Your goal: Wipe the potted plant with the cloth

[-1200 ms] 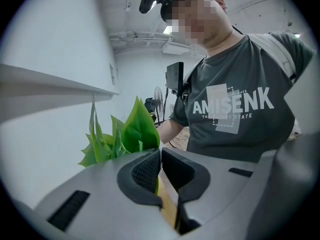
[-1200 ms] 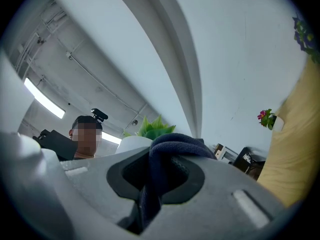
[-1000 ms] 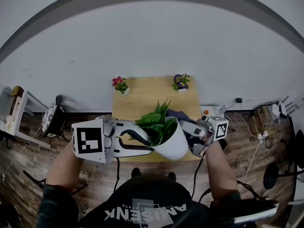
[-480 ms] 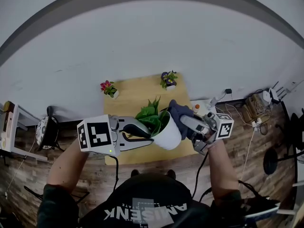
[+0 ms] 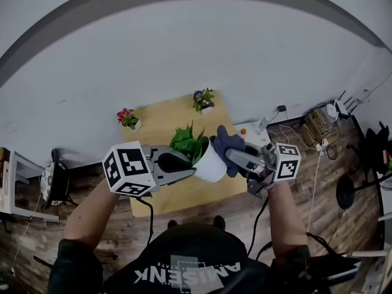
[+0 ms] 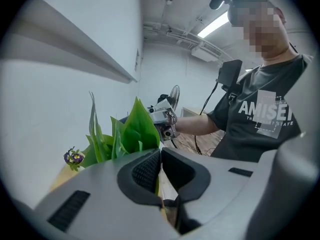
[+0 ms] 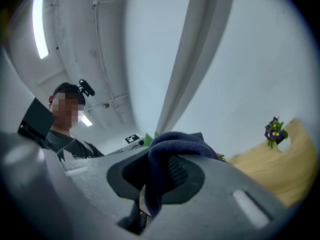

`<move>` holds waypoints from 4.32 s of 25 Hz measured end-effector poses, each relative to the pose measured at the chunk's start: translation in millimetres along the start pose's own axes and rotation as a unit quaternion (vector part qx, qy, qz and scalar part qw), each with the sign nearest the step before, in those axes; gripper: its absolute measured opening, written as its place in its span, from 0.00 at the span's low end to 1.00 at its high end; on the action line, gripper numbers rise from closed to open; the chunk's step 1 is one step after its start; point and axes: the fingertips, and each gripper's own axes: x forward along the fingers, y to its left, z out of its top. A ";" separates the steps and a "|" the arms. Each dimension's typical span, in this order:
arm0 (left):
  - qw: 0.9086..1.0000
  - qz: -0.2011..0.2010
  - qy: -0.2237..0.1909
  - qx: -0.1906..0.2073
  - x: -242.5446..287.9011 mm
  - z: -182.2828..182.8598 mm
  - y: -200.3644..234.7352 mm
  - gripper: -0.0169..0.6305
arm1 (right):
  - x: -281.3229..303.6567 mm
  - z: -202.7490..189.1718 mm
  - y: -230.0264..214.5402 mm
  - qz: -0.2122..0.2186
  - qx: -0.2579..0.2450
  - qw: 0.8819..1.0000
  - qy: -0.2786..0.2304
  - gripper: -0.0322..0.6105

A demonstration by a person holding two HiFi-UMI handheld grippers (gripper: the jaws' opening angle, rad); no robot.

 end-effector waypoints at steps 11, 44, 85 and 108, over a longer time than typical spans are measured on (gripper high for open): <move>0.995 0.014 -0.029 -0.099 5.6 -1.2 20.6 0.05 | 10.3 -13.4 10.4 -0.075 -0.094 0.991 0.050 0.12; 0.978 0.057 -0.047 -0.194 2.3 -29.5 51.8 0.04 | 44.3 -122.9 15.0 -0.085 -0.099 0.971 0.200 0.12; 0.927 0.222 0.298 0.045 105.9 -252.1 137.3 0.05 | -41.2 -8.8 -1.4 -0.309 -0.122 0.943 0.029 0.12; 0.912 0.184 0.351 0.103 130.8 -261.7 148.9 0.05 | -69.8 -10.5 -9.7 -0.332 -0.107 0.937 0.001 0.12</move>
